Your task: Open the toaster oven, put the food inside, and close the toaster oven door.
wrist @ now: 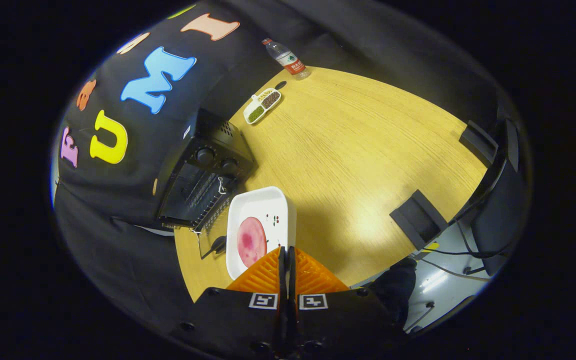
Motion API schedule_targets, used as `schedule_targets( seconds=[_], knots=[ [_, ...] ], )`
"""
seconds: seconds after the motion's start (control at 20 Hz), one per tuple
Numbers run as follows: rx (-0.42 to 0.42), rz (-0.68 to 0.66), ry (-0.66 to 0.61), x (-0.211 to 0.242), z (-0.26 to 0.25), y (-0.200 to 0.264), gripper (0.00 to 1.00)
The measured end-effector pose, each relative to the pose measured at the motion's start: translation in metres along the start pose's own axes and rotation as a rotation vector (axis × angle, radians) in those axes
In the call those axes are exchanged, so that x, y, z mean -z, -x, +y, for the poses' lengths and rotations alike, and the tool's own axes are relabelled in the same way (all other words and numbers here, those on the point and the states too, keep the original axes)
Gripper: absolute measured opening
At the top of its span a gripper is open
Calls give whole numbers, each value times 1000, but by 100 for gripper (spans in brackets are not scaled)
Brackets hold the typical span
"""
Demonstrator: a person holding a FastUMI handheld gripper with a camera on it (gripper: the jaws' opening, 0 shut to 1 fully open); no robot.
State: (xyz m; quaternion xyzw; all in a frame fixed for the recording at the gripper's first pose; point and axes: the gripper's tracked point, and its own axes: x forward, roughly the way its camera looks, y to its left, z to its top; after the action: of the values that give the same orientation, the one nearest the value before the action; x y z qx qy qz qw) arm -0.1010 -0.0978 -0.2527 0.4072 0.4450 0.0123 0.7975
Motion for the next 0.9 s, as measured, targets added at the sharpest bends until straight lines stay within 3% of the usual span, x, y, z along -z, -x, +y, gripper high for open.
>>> schedule_targets(
  seconds=[0.5,0.9],
  knots=[
    [-109,15,-97,25,67,1,2],
    [-163,82,-56,30,136,-62,2]
  ],
)
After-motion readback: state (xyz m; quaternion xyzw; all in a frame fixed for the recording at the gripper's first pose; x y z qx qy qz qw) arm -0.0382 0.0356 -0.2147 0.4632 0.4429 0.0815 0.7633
